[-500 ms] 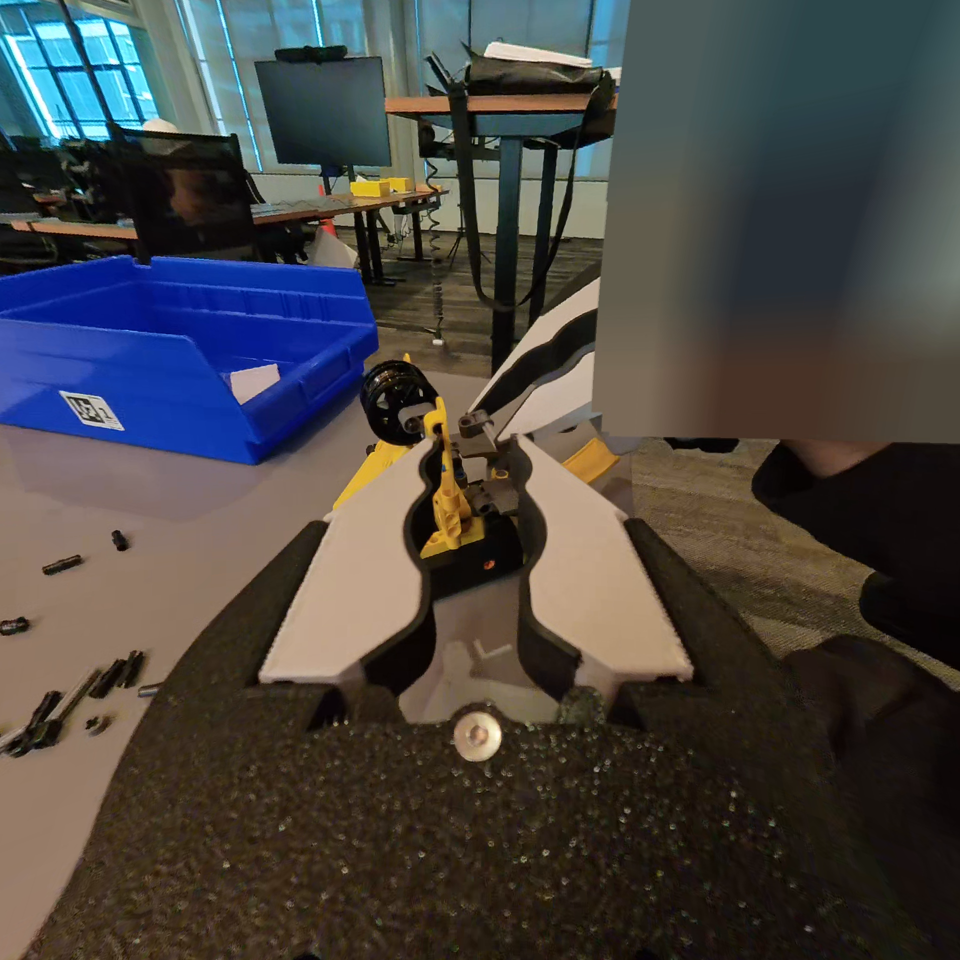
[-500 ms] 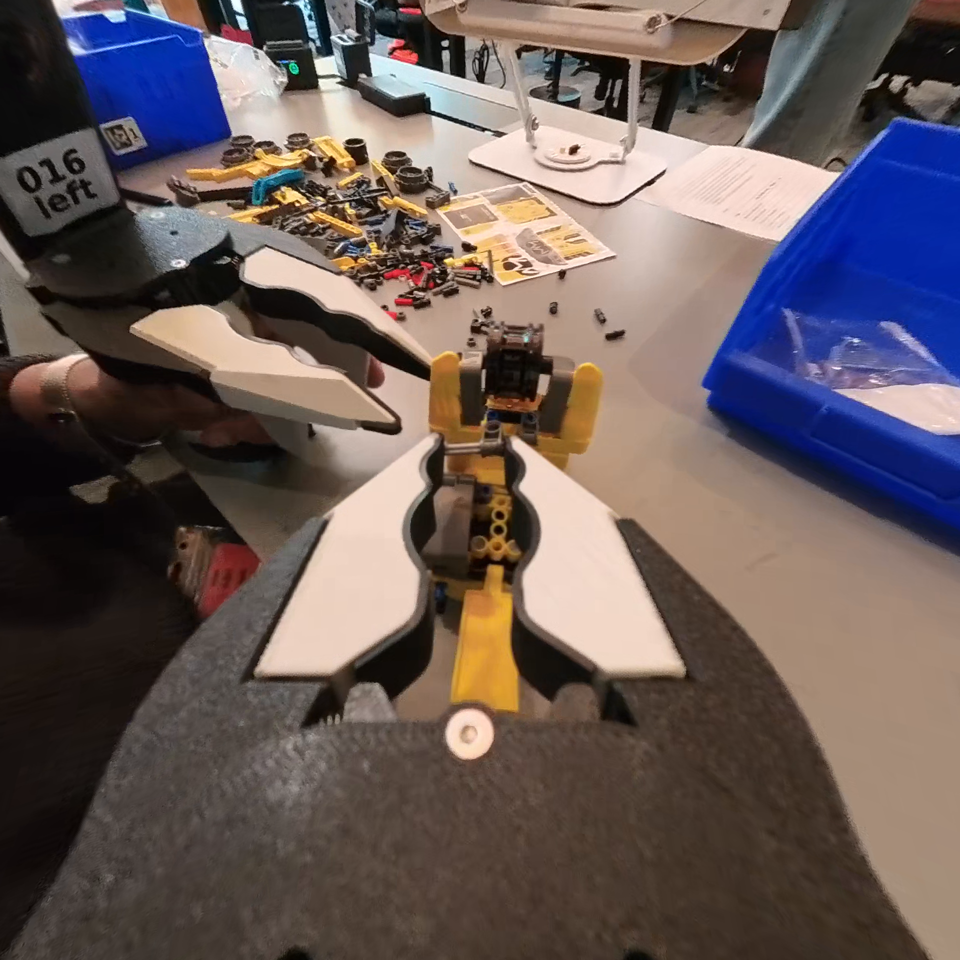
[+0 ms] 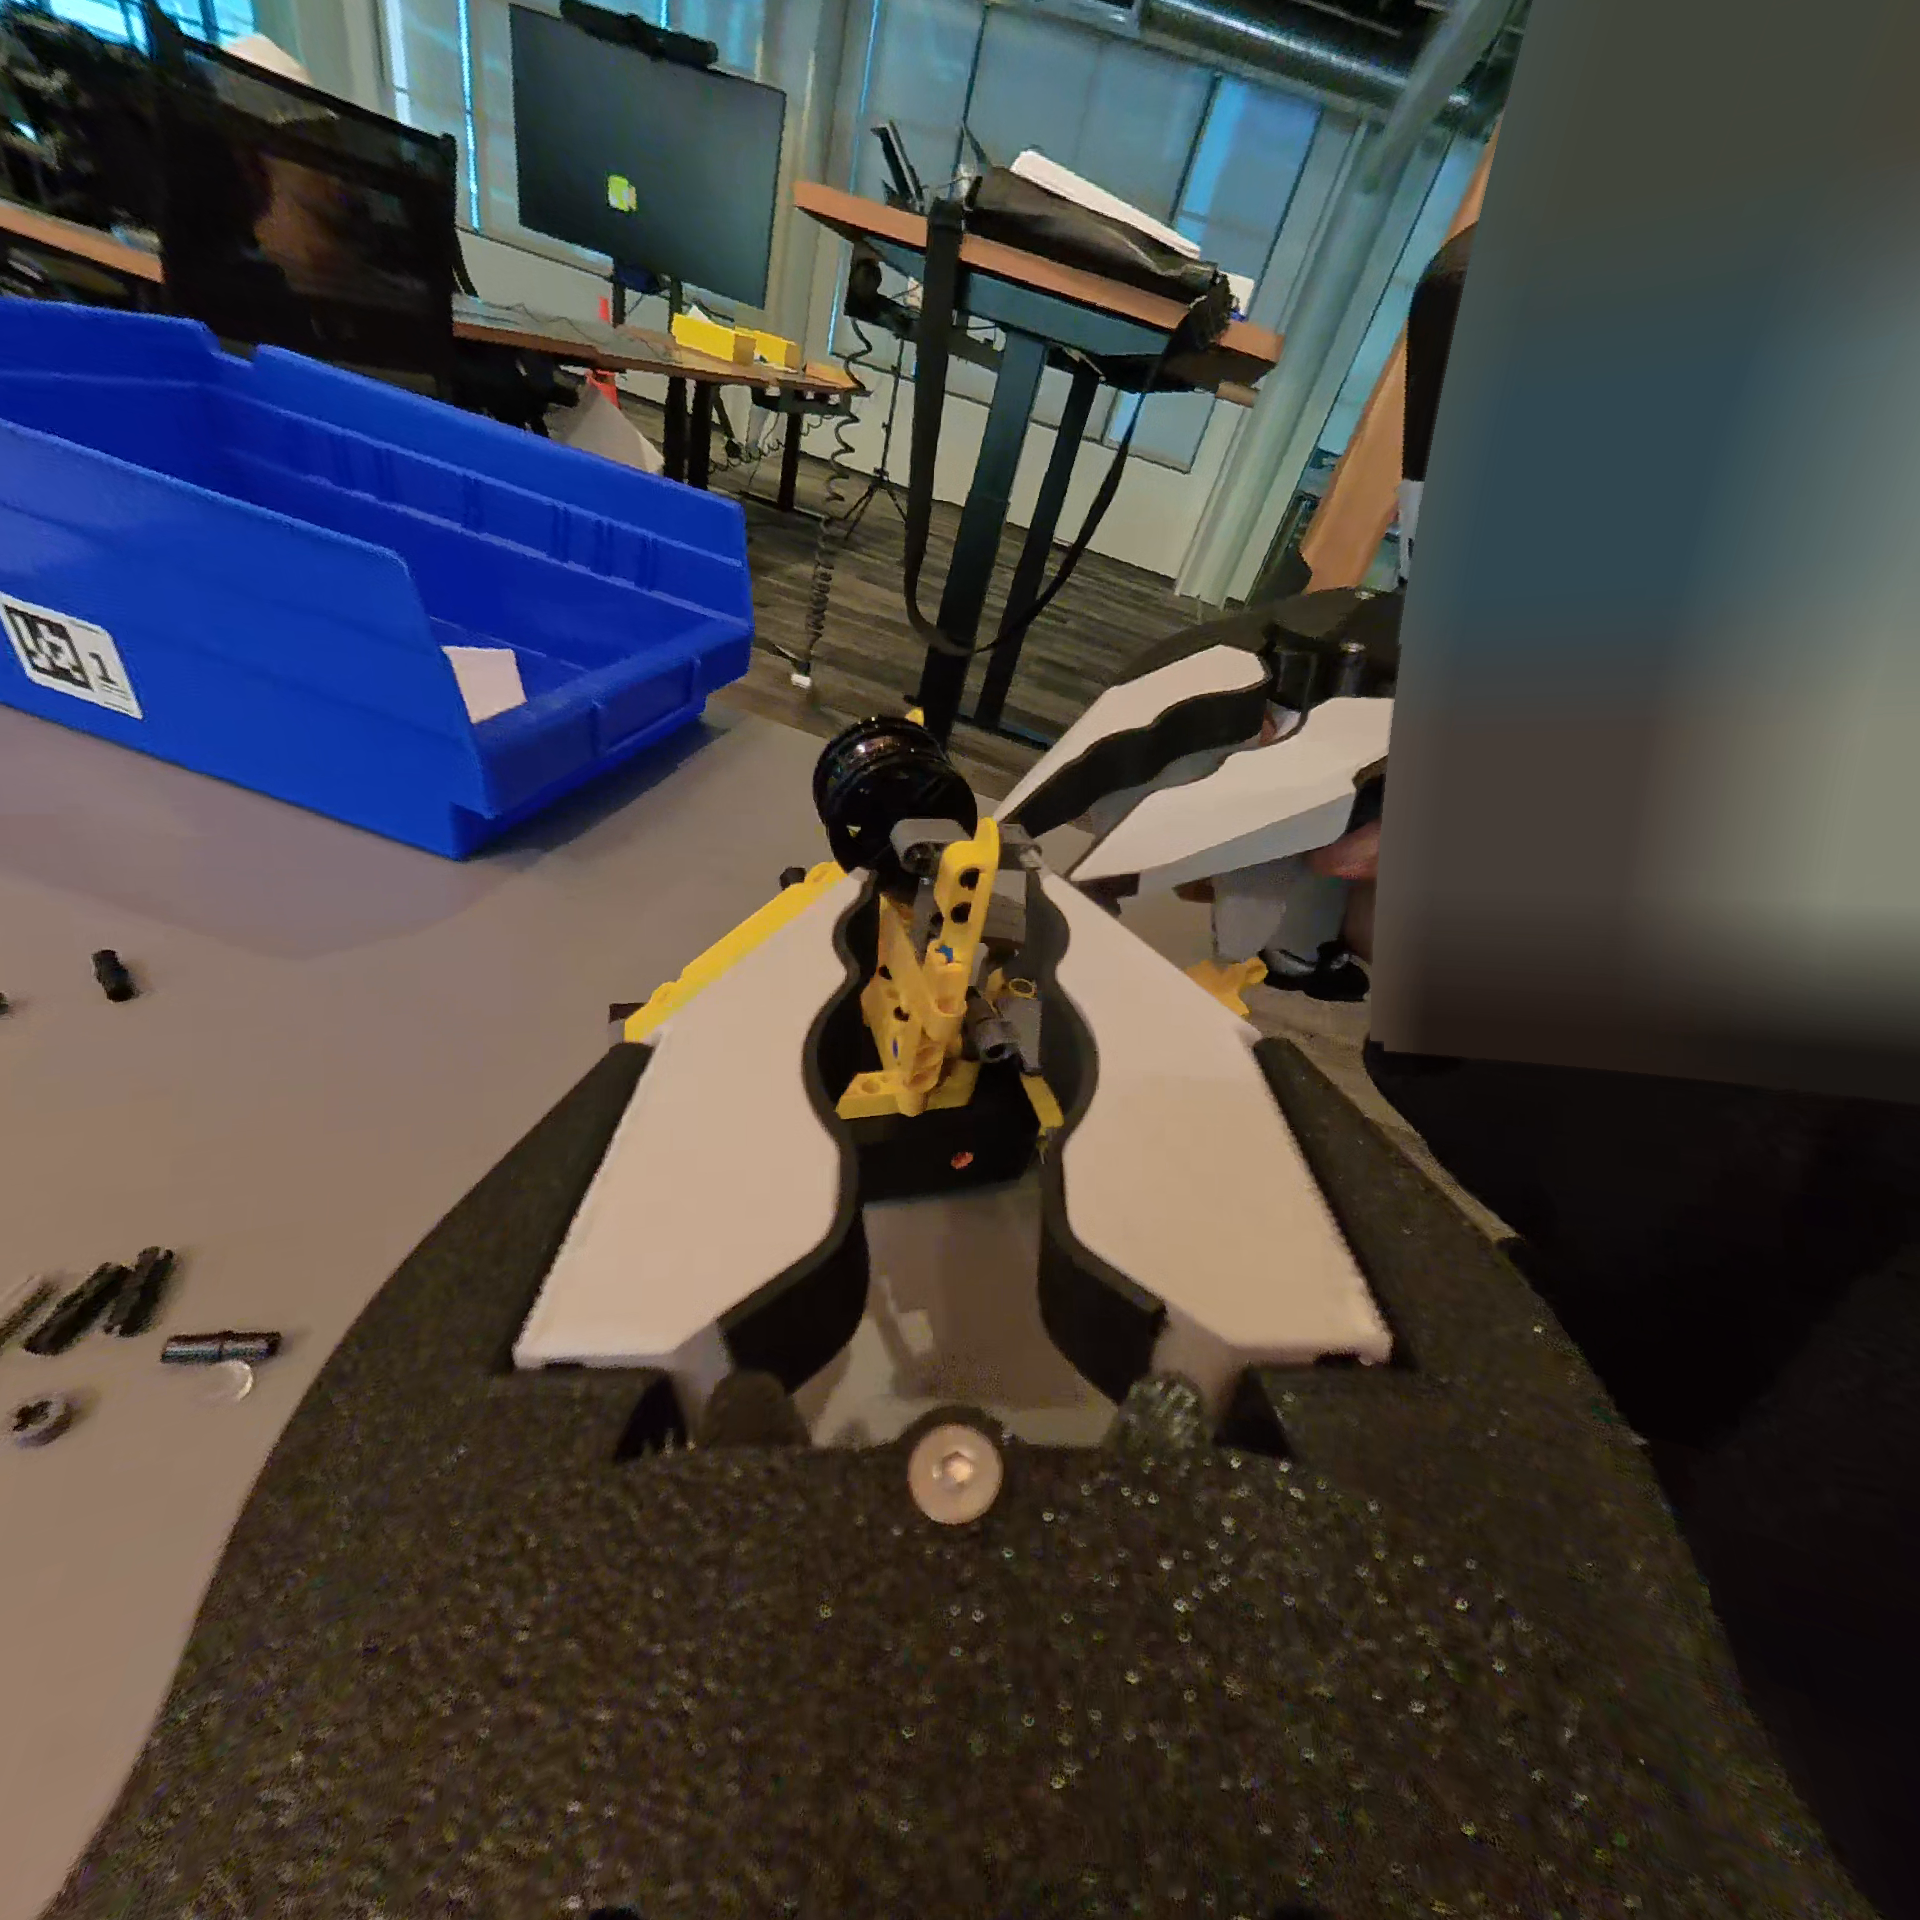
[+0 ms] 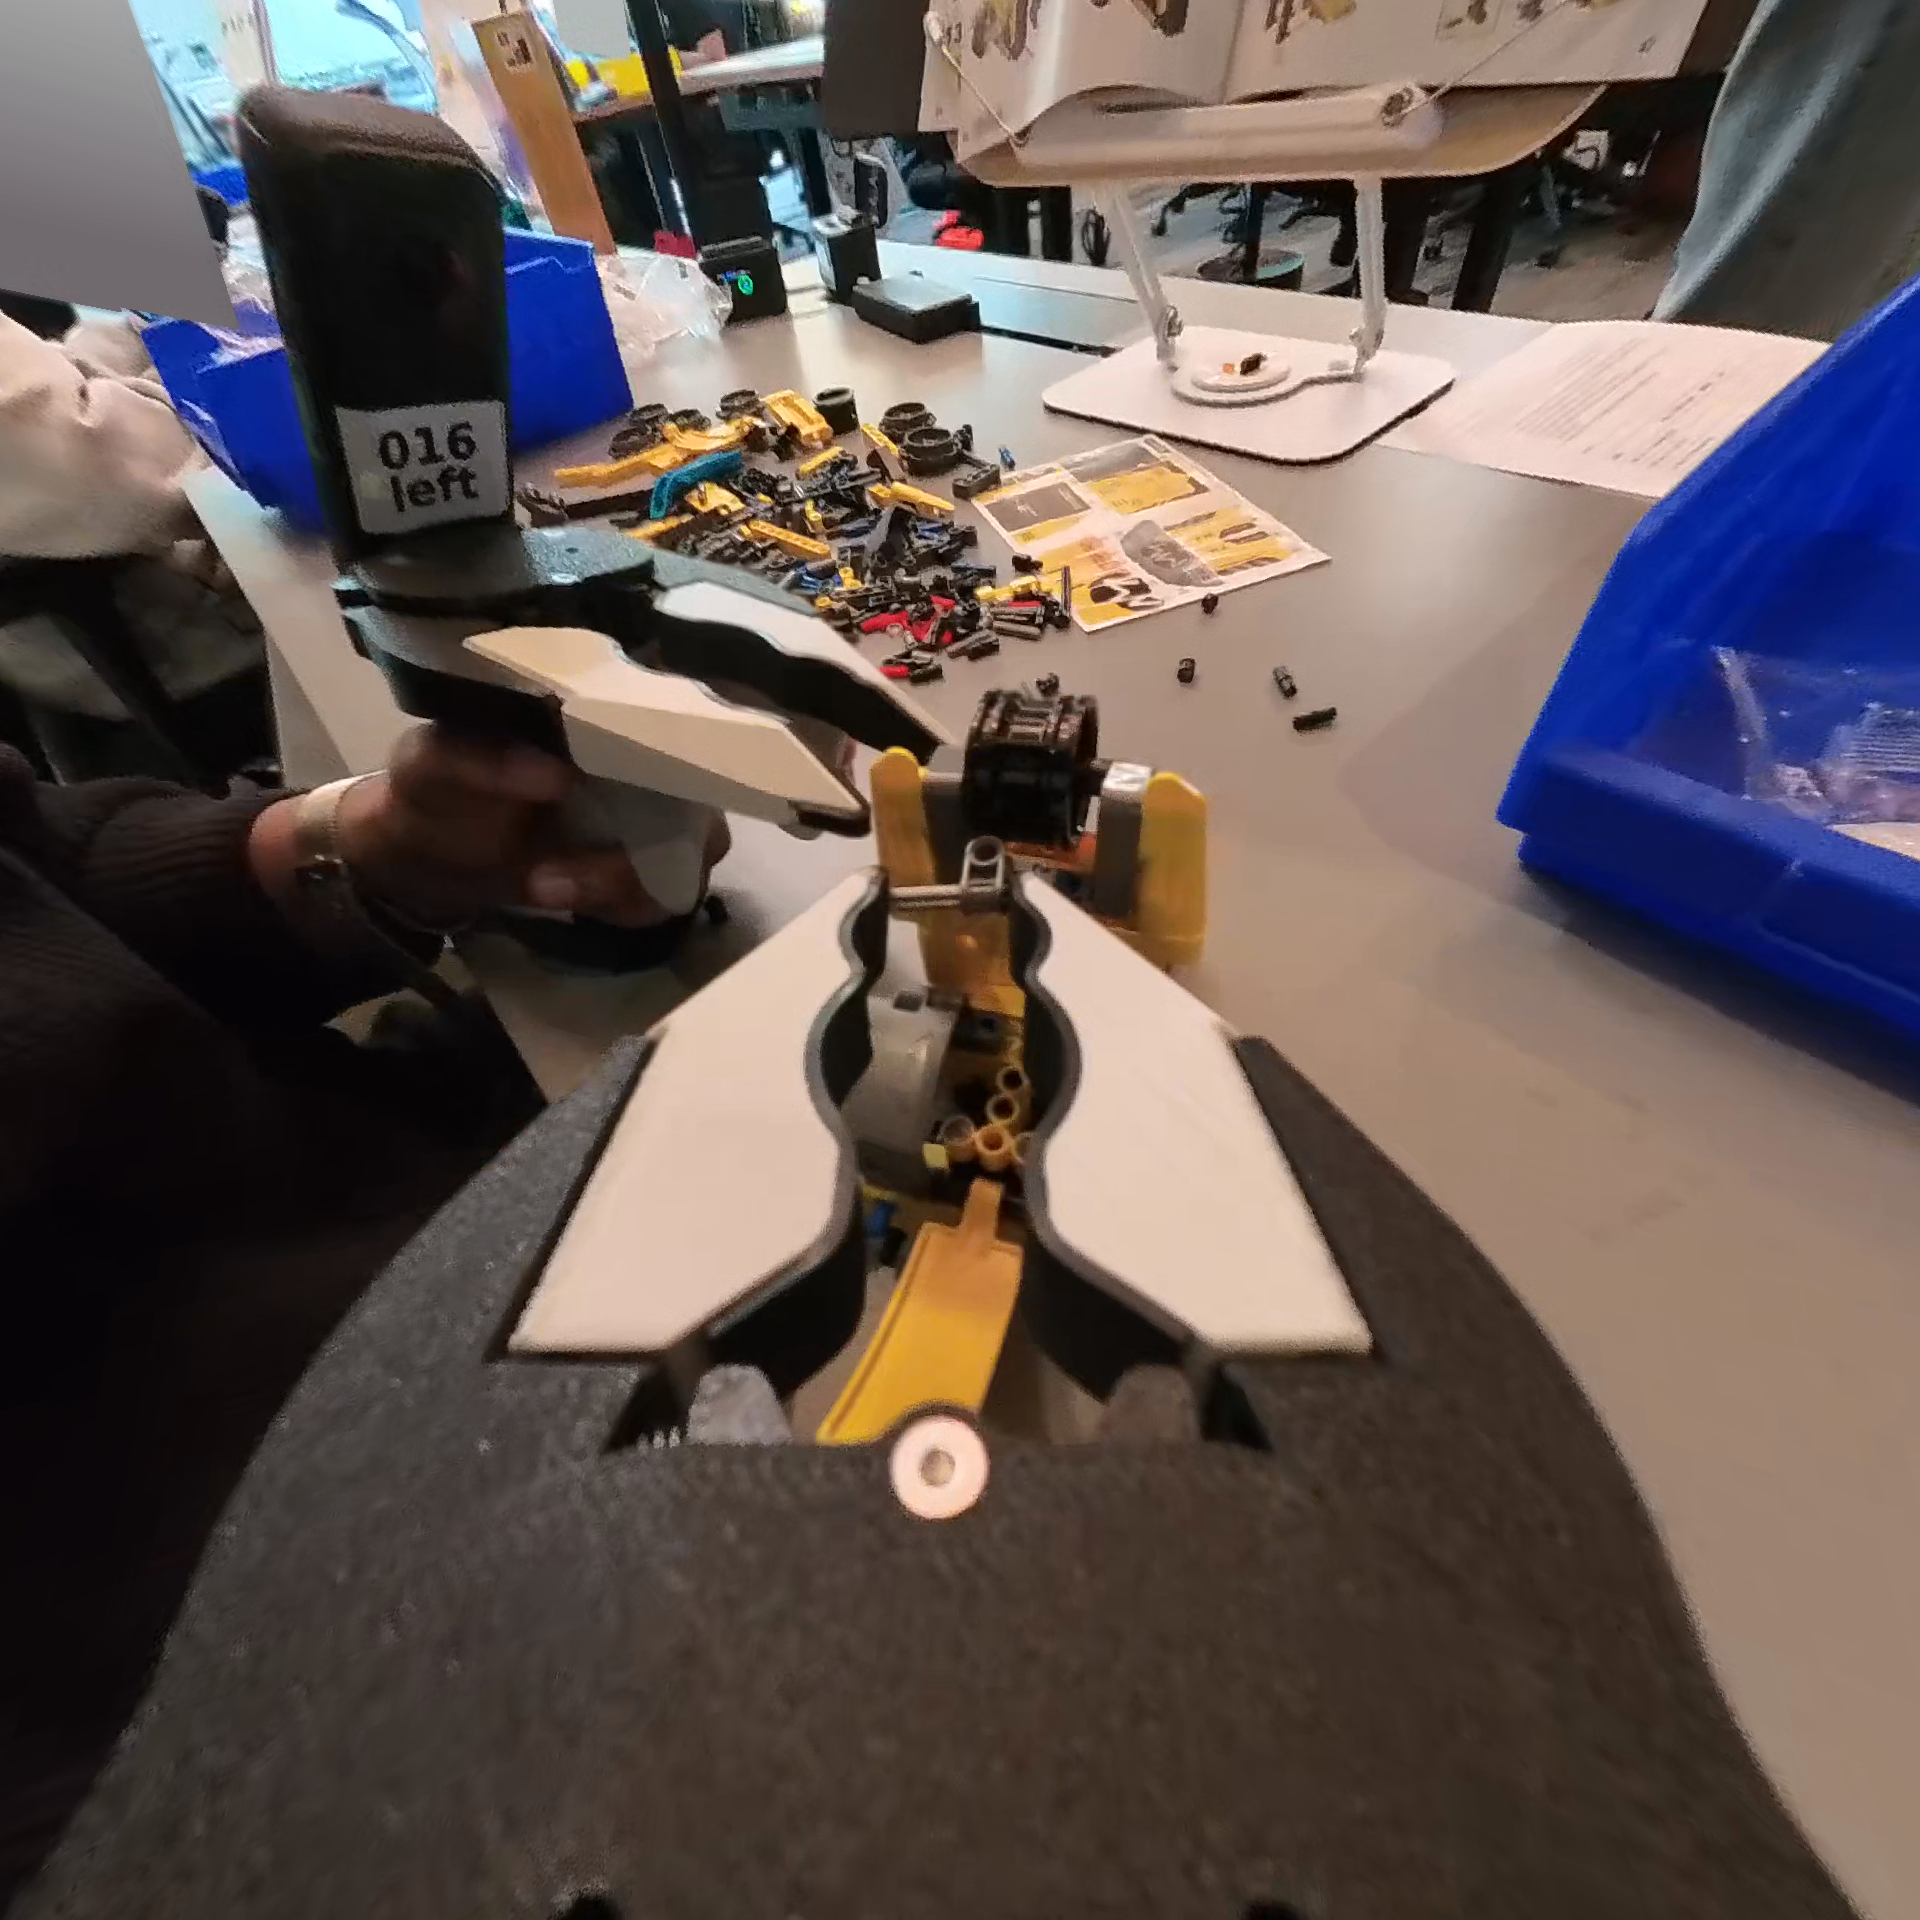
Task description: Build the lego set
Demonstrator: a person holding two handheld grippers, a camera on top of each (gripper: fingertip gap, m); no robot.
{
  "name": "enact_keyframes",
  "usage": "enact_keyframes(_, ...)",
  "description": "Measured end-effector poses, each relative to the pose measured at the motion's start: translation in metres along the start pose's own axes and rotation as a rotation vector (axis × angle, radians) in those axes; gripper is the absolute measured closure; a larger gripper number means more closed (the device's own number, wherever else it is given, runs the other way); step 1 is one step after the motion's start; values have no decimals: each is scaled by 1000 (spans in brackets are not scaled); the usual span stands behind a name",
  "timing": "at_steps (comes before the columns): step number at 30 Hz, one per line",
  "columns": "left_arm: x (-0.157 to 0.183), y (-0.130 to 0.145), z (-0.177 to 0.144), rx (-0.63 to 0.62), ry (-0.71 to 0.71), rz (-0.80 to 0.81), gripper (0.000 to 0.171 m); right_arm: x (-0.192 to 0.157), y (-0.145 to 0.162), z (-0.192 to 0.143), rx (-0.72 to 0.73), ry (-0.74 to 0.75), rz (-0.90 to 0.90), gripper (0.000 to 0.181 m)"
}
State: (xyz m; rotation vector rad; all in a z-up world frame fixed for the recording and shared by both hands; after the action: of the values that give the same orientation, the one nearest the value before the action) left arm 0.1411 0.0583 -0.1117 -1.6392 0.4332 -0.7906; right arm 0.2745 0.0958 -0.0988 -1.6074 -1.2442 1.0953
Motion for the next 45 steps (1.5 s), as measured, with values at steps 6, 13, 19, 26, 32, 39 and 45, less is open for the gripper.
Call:
enact_keyframes(6, -2, 2, 3, -34, 26, -59, 145, 2, 3, 7, -22, -13, 2, 159)
enact_keyframes(13, 2, 6, 7, -72, 81, -106, 144, 2, 3, 11, -58, 32, -41, 159)
enact_keyframes(19, 1, 6, 5, -68, 89, -128, 144, 0, 1, 13, -103, 40, -72, 159)
enact_keyframes(26, -3, 7, 3, -66, 147, -227, 144, 0, -1, 14, -144, 7, -91, 159)
enact_keyframes(32, -5, 8, 0, -63, 202, -310, 144, 5, -1, 13, -130, -95, -33, 159)
enact_keyframes(39, -4, 9, -2, -71, 265, -378, 144, 7, 1, 10, -98, -193, -10, 159)
enact_keyframes(45, -5, 7, -5, -48, 293, -391, 144, 10, 4, 10, -50, -244, -22, 159)
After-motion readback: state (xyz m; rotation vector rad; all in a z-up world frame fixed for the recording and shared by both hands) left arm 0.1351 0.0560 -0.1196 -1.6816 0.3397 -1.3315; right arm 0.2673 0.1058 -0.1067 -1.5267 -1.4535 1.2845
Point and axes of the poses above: each gripper's, where its closed fingertips meet, z out along the fingers, y out of its underside, x = y × z across the jaws, the point moved 7 cm from there along -z, back along the fingers, and after that the axes turned 5 degrees about -y, right-handed, at the moved point
